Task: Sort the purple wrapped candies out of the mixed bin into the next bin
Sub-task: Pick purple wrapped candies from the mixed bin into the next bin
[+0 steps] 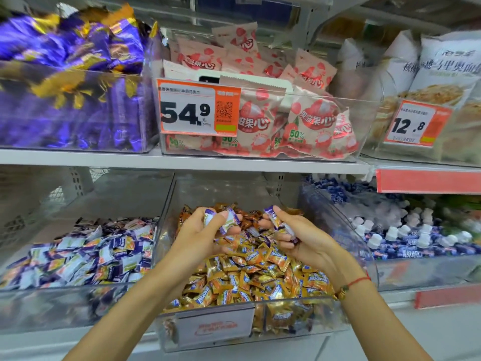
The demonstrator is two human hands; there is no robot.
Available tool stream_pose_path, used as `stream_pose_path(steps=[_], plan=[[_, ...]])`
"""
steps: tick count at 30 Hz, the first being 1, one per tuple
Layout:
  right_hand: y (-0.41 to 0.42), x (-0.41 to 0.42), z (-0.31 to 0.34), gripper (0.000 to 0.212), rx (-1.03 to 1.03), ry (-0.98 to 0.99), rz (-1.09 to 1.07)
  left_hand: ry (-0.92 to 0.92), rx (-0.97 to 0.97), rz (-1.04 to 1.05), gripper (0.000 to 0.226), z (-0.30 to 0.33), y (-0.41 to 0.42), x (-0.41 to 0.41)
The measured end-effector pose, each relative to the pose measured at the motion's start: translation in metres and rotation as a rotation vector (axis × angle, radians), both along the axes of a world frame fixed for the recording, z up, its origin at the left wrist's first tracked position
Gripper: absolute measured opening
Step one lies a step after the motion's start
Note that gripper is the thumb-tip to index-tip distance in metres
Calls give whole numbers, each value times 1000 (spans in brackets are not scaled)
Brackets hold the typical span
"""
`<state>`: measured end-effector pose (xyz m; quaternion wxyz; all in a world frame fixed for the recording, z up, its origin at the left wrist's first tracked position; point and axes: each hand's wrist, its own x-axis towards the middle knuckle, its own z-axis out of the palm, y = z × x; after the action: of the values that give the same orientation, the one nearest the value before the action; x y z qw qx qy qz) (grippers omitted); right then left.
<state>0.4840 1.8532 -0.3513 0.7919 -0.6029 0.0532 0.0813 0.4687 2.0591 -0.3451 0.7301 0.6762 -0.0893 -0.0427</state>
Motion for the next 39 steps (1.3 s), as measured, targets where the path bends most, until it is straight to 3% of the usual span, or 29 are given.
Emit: stream_pose_path(steps=[2, 5, 10, 13, 14, 17, 18, 21, 25, 29, 31, 34, 36, 39], plan=[[18, -13, 7, 30, -72, -78, 75, -9, -28, 1, 9, 6, 15, -8], [58, -27, 23, 28, -264, -248, 164, -123, -65, 42, 21, 16, 61, -24], [160, -18, 38, 24, -921, -717, 115, -336, 456, 558, 24, 12, 146, -9], [221, 8, 29, 29, -1324, -843, 126, -306, 632, 673, 20, 2, 174, 13], [237, 17, 25, 34, -1417, -847, 161, -282, 655, 663, 32, -4, 183, 20], [261, 38, 15, 50, -1690, -663, 450, -162, 794, 505, 95, -32, 208, 37], [260, 40, 12, 50, -1760, -609, 540, -101, 828, 449, 95, -37, 210, 38], [241, 28, 10, 43, -1727, -695, 524, -90, 855, 407, 50, -30, 206, 27], [185, -17, 12, 31, -1360, -898, 299, -287, 794, 488, 20, -7, 181, 12], [101, -43, 8, 23, -1323, -861, 32, -464, 662, 404, 17, 11, 116, -13], [57, -33, 5, 20, -1350, -748, -146, -536, 654, 280, 16, 10, 77, -13], [-1, 0, 1, 20, -1441, -525, -296, -573, 854, 17, 25, -3, 15, 8], [-25, 23, -11, 27, -1516, -405, -174, -548, 982, -169, 32, -18, -16, 29], [-36, 44, -34, 41, -1556, -274, 260, -496, 1206, -265, 32, -38, -35, 49]])
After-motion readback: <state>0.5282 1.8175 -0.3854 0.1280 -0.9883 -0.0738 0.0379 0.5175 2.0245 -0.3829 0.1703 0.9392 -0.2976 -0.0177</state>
